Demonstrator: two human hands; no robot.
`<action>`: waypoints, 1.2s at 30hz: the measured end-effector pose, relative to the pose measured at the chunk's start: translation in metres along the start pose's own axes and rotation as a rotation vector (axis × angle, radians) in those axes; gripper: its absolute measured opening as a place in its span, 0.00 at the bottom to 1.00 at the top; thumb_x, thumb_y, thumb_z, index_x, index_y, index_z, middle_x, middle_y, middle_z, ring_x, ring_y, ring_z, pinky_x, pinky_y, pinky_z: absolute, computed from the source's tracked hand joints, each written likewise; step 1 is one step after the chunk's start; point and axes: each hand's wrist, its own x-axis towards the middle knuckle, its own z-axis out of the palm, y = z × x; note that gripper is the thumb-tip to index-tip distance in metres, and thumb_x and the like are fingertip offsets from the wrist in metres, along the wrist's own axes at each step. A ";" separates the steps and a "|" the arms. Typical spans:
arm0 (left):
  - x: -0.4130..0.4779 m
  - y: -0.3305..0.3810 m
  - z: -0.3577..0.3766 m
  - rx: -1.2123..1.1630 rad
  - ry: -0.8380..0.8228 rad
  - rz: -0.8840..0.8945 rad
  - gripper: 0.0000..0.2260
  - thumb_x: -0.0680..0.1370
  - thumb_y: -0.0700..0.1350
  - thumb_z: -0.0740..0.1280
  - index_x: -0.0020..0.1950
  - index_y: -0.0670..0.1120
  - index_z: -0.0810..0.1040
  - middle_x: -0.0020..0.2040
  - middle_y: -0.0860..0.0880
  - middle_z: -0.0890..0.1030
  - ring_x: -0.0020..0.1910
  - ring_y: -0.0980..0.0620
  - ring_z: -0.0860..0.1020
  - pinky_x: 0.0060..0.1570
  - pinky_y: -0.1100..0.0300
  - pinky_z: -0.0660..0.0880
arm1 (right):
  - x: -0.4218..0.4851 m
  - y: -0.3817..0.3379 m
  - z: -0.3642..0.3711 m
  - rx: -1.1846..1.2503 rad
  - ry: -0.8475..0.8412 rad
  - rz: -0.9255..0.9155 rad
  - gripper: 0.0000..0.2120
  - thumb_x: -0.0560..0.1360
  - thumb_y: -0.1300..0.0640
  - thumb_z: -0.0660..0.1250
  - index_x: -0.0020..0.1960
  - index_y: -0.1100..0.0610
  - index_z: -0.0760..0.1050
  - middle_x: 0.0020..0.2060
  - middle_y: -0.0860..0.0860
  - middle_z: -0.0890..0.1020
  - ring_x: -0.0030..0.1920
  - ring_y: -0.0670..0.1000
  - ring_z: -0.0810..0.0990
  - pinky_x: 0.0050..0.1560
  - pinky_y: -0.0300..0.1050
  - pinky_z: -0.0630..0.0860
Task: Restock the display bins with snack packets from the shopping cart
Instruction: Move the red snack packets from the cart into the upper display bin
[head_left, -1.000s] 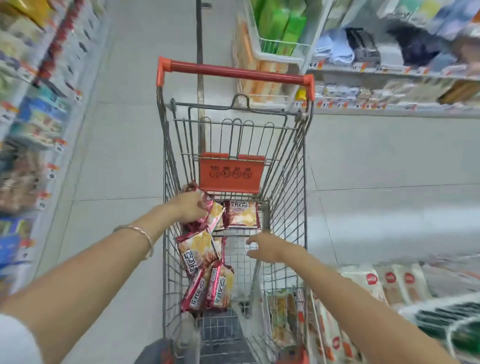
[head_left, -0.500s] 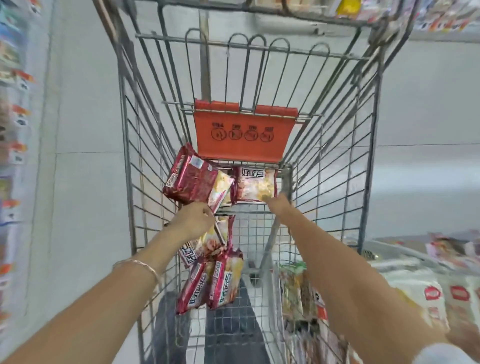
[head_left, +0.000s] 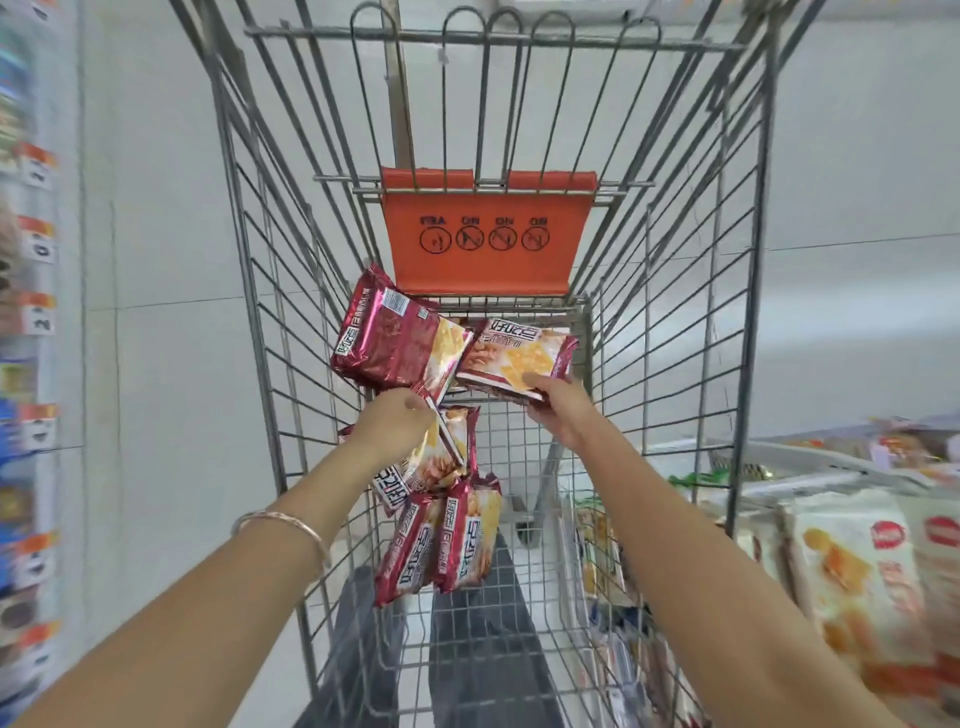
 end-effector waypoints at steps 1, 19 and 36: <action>-0.003 0.003 0.000 -0.084 0.013 -0.010 0.11 0.81 0.52 0.65 0.50 0.44 0.78 0.46 0.47 0.80 0.46 0.45 0.78 0.55 0.51 0.77 | -0.016 0.007 -0.005 0.045 -0.085 0.030 0.31 0.73 0.59 0.76 0.71 0.62 0.66 0.65 0.59 0.78 0.51 0.53 0.81 0.36 0.38 0.80; -0.028 -0.036 0.006 -0.469 0.281 -0.170 0.26 0.68 0.49 0.80 0.61 0.47 0.75 0.55 0.47 0.83 0.53 0.44 0.82 0.58 0.44 0.79 | -0.060 0.128 0.017 -1.635 -0.381 -0.449 0.56 0.67 0.57 0.80 0.81 0.54 0.45 0.69 0.56 0.72 0.72 0.59 0.68 0.77 0.61 0.56; -0.072 0.036 -0.026 -0.296 0.268 0.081 0.41 0.72 0.59 0.74 0.79 0.47 0.59 0.73 0.43 0.72 0.60 0.44 0.80 0.61 0.47 0.76 | -0.157 0.029 -0.062 -0.353 -0.477 0.065 0.13 0.75 0.55 0.69 0.58 0.57 0.76 0.54 0.56 0.84 0.54 0.57 0.83 0.57 0.53 0.79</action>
